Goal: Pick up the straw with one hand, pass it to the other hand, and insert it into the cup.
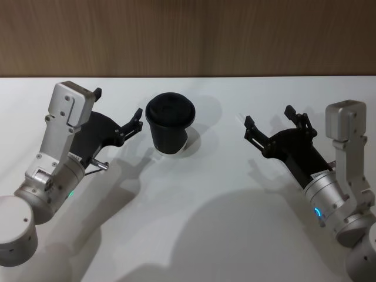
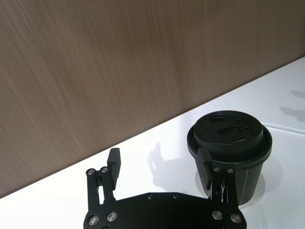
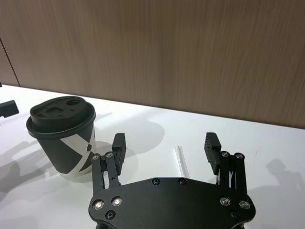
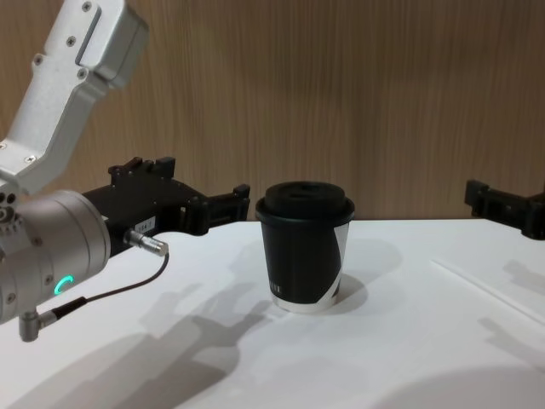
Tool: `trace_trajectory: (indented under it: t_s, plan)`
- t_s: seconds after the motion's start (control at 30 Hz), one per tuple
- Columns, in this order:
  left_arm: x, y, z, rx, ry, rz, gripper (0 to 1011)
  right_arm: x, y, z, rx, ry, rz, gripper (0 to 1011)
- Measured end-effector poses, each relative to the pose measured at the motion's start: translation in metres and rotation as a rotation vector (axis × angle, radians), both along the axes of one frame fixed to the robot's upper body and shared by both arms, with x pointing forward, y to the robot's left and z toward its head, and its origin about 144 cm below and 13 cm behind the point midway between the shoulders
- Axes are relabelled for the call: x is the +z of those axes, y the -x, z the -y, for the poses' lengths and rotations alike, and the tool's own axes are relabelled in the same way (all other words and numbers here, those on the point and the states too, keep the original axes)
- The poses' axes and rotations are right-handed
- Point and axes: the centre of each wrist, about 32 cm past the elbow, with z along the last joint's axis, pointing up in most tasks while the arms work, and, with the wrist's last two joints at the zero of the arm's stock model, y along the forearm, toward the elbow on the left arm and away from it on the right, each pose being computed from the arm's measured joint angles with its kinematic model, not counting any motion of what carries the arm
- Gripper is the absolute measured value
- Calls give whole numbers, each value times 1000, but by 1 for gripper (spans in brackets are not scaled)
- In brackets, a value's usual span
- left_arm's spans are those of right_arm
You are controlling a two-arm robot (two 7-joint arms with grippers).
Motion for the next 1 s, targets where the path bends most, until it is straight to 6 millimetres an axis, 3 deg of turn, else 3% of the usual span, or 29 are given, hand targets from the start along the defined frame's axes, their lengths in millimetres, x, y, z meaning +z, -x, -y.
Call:
trace_trajectory:
  t_s: [0.6,1.0]
  plan:
    - [0,0,0,0,0,0,1003,0,-3,4,5,5,0,1001]
    - [0,0,0,0,0,0,1003,0,-18,34,64,22,-26,1001]
